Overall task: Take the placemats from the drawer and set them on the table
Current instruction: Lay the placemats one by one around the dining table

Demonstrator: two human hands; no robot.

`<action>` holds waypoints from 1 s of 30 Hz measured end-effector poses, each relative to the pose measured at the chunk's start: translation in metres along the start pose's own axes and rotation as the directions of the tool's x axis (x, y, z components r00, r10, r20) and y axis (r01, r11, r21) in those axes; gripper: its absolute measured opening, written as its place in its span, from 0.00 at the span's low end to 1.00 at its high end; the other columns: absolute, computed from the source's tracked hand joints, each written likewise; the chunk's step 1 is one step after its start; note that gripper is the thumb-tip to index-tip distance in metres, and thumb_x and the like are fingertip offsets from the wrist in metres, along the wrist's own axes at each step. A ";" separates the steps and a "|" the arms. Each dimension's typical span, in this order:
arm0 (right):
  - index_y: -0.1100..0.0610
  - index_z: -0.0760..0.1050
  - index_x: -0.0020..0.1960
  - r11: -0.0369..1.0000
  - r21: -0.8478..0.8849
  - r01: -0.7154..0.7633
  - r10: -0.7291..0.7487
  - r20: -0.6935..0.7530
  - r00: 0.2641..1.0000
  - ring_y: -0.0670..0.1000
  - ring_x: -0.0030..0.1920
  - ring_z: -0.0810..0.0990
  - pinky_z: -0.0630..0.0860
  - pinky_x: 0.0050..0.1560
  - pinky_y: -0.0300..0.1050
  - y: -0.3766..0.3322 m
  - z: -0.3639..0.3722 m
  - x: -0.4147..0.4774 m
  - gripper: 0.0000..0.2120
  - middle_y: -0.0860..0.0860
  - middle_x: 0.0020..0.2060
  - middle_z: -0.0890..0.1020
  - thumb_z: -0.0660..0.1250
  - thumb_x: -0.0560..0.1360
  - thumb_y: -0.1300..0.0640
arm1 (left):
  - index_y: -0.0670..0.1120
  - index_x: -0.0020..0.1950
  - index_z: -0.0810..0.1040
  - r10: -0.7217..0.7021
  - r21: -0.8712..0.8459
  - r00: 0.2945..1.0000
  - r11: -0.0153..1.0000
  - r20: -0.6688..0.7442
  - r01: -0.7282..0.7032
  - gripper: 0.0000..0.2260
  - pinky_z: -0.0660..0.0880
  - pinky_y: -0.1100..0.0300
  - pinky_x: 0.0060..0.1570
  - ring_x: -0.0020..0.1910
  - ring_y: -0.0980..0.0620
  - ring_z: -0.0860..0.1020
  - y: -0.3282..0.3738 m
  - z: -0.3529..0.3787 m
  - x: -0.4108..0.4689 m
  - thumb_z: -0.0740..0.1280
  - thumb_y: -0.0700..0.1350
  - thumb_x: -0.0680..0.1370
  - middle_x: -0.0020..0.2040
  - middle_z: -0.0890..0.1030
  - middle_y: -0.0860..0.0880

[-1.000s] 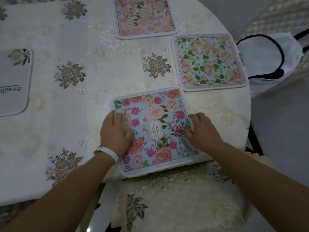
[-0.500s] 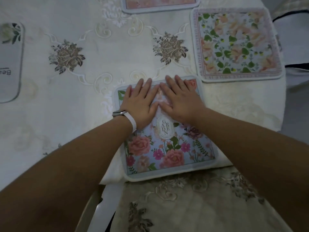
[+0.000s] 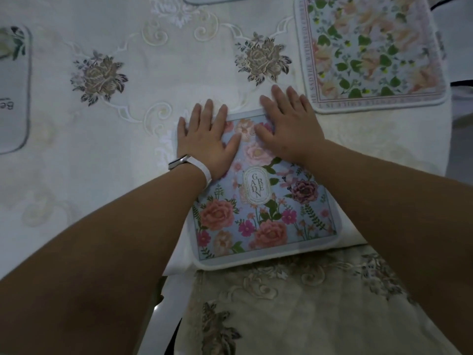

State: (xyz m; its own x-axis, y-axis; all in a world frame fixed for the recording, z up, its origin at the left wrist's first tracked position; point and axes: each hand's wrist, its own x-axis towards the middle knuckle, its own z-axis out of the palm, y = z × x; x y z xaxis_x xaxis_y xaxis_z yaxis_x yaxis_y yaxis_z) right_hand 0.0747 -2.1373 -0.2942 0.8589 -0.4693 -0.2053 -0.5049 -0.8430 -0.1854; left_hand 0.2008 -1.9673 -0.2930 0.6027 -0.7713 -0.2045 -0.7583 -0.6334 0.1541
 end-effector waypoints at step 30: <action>0.59 0.50 0.79 0.989 -0.041 0.143 -0.135 0.146 0.980 0.58 0.79 0.47 0.50 0.77 0.61 -0.079 0.035 -0.152 0.35 0.57 0.79 0.51 0.42 0.80 0.38 | 0.49 0.78 0.40 0.373 -0.019 0.907 0.926 0.196 -0.376 0.32 0.33 0.48 0.72 0.76 0.51 0.36 0.007 0.014 -0.144 0.38 0.63 0.79 0.79 0.40 0.51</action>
State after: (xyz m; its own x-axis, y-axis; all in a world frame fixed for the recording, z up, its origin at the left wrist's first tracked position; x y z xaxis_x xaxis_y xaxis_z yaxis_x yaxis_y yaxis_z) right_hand -0.0193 -1.9899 -0.2818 0.8974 -0.3075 -0.3164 -0.3734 -0.9113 -0.1737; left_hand 0.1053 -1.8592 -0.2764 0.2155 -0.9234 -0.3176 -0.9244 -0.2977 0.2384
